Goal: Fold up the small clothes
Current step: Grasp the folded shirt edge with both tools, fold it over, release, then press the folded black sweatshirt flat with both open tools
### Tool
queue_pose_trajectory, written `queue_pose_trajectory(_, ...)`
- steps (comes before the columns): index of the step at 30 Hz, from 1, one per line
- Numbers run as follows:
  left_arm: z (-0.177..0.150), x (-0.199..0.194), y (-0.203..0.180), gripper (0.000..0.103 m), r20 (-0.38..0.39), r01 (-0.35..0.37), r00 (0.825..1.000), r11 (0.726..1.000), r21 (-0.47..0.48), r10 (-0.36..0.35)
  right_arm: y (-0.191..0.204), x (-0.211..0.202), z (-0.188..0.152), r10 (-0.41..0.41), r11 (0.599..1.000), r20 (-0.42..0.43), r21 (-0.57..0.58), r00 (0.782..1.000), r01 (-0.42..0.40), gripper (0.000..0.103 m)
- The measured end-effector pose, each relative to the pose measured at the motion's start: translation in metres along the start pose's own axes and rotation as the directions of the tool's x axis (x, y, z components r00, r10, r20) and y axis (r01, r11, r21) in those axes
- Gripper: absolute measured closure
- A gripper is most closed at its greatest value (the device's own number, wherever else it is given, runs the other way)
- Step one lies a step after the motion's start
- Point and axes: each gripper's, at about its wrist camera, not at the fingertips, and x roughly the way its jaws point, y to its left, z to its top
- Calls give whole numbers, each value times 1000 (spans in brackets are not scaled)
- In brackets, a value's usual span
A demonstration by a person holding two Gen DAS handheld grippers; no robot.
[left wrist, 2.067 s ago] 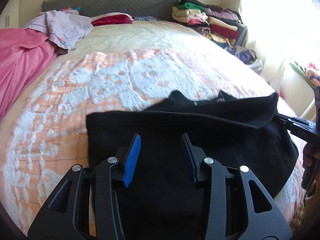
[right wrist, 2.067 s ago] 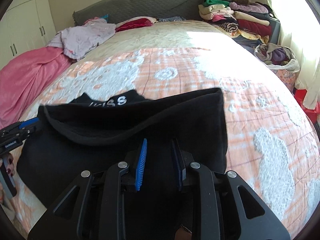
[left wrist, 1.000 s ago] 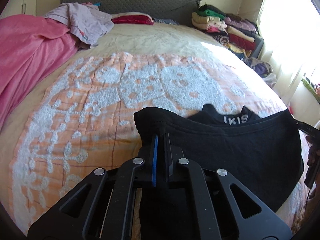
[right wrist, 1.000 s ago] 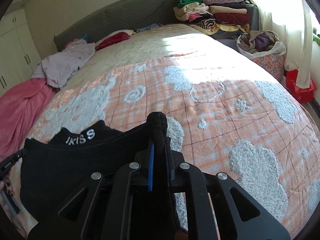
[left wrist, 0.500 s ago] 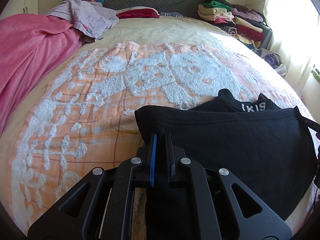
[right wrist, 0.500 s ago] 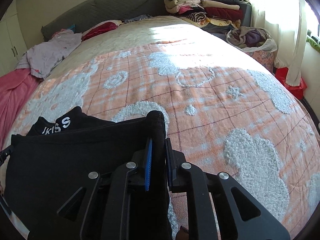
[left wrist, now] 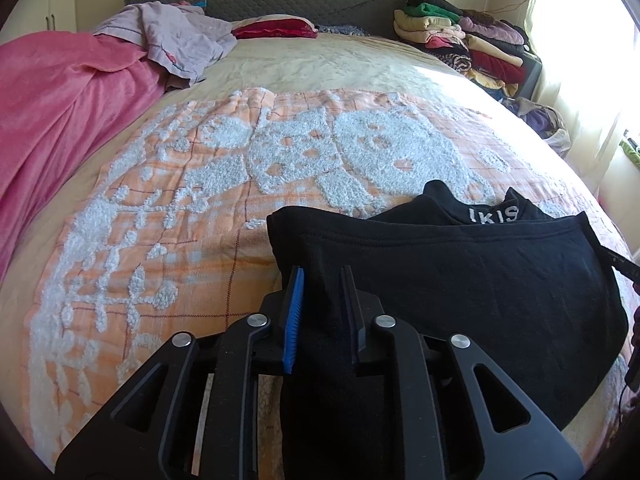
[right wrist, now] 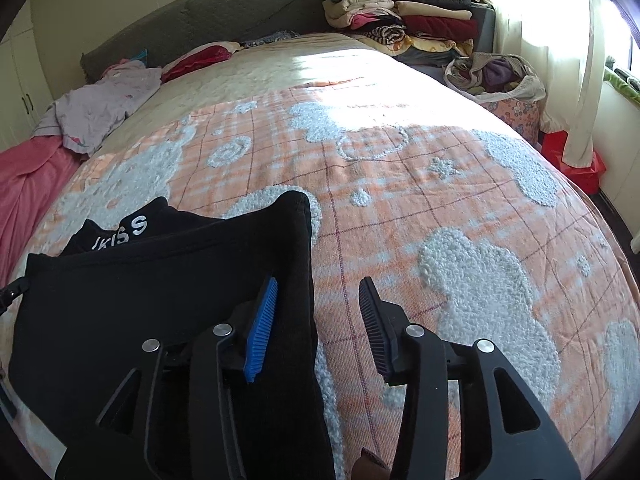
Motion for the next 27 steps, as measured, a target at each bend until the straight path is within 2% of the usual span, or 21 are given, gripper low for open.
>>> queue_pose_trajectory(2,1,-4,-3,81,-6,8,1000,1000,9,-8,-1,-8,-5,13,1000,5,0,1000,-13,53)
queue_pose_trajectory(7,-3,-21,-7,75,10,12,1000,1000,13,-12,2,-30,-18,15,1000,41,-16,999,-15,42)
queue_pose_trajectory(13,-12,-40,-19,69,19,40,999,999,26,-41,19,-61,-34,58,996,87,-65,995,-53,41)
queue_pose_trajectory(17,-24,-48,-32,64,-1,73,997,996,55,-73,42,-70,-49,94,987,68,-136,993,-84,34)
queue_pose_trajectory(21,-38,-46,-44,60,-42,76,996,993,91,-72,63,-70,-63,103,973,34,-213,994,-94,33)
queue_pose_trajectory(25,-56,-34,-53,57,-132,99,988,989,109,-84,68,-57,-76,56,970,-26,-238,998,-60,33)
queue_pose_trajectory(27,-62,-32,-56,57,-133,81,989,987,137,-63,68,-52,-83,43,967,-38,-249,998,-51,33)
